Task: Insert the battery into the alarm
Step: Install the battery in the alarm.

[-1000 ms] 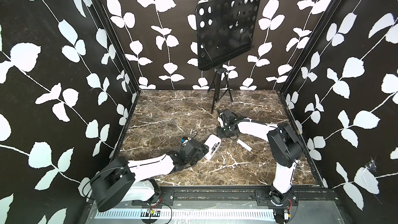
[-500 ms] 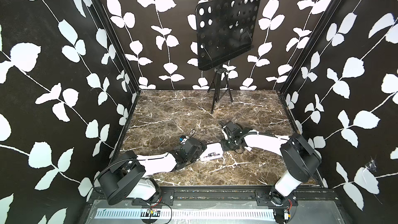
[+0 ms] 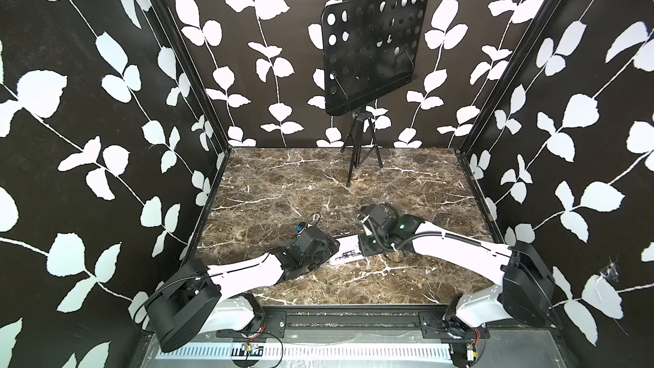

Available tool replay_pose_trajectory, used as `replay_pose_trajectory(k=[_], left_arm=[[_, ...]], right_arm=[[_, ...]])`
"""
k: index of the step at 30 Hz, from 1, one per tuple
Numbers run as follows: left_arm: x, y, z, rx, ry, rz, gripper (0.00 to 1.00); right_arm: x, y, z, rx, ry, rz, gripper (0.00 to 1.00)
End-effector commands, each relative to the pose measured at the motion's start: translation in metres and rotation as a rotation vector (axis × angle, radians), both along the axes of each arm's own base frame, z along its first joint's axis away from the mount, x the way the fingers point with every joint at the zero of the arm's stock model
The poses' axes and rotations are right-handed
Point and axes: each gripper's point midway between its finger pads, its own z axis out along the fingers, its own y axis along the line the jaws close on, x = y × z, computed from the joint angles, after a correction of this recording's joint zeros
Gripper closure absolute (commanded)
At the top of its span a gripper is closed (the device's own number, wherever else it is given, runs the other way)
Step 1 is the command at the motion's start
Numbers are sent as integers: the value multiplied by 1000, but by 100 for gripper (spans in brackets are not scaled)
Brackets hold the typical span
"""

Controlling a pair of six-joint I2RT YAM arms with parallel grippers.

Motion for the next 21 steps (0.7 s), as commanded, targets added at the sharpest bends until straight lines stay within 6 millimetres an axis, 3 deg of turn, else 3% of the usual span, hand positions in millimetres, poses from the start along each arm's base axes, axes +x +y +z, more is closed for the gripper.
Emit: replay_pose_trajectory(k=[1, 21], left_arm=[[-10, 3, -6, 33, 21, -64, 26], [-18, -9, -8, 22, 42, -155, 29]], right_arm=[[-3, 4, -6, -39, 17, -7, 80], [7, 23, -30, -64, 11, -37, 84]])
